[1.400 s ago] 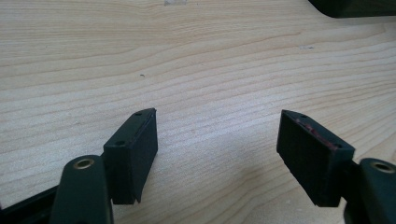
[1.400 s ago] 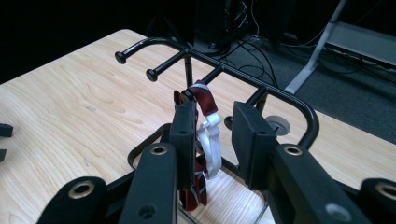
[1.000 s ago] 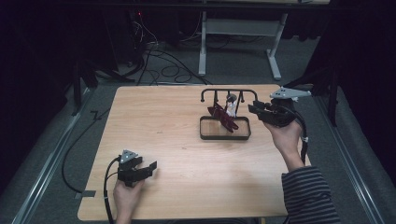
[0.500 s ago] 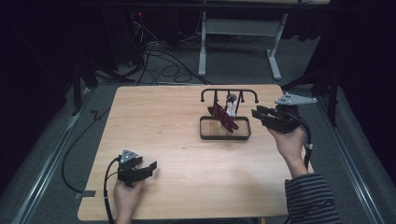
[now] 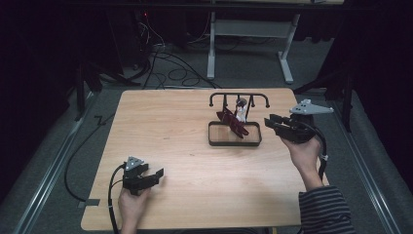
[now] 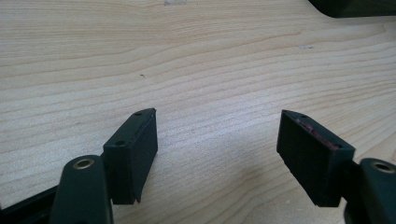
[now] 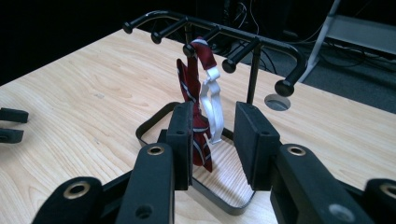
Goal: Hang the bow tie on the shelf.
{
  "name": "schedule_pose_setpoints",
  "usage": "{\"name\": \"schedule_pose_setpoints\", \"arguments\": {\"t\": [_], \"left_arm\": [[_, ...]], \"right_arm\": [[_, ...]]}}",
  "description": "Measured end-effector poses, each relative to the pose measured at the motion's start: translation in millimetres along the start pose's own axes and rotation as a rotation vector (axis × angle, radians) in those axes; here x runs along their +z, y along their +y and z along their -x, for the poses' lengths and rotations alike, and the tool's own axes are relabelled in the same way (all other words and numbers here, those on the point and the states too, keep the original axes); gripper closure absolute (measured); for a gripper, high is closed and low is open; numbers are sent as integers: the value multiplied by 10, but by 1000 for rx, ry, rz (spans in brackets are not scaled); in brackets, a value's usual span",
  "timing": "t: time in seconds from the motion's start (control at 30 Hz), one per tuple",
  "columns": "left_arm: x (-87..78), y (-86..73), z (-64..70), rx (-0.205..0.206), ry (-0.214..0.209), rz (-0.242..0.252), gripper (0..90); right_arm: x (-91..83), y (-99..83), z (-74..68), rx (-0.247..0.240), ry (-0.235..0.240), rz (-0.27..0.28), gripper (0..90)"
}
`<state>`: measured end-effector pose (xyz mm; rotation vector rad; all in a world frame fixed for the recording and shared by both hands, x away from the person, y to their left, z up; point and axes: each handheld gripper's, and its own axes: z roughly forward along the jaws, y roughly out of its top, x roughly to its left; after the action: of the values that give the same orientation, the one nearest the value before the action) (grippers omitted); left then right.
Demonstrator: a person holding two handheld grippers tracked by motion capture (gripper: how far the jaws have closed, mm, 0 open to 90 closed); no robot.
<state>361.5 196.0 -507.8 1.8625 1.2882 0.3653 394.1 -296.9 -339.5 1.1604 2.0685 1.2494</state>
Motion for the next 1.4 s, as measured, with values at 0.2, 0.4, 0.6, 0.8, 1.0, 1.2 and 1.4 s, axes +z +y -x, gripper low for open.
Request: {"name": "schedule_pose_setpoints", "arguments": {"t": [0.2, 0.4, 0.6, 0.8, 1.0, 1.2, 1.4], "left_arm": [[1, 0, 0, 0, 0, 0, 295], [0, 0, 0, 1, 0, 0, 296], [0, 0, 1, 1, 1, -1, 295], [0, 0, 1, 1, 0, -1, 295], [1, 0, 1, 0, 0, 1, 296], [0, 0, 0, 2, 0, -1, 296], [0, 0, 1, 1, 0, -1, 296]], "right_arm": [[-5, -66, 11, 10, 2, -4, 698], [-31, -133, 21, 24, 2, -1, 691], [-55, -209, 25, 42, 3, -3, 690], [-76, -278, 25, 55, 5, -2, 690], [-87, -338, 30, 65, 9, 0, 690], [-90, -406, 27, 79, 11, 0, 690], [-85, -474, 31, 94, 14, -2, 690]]}}
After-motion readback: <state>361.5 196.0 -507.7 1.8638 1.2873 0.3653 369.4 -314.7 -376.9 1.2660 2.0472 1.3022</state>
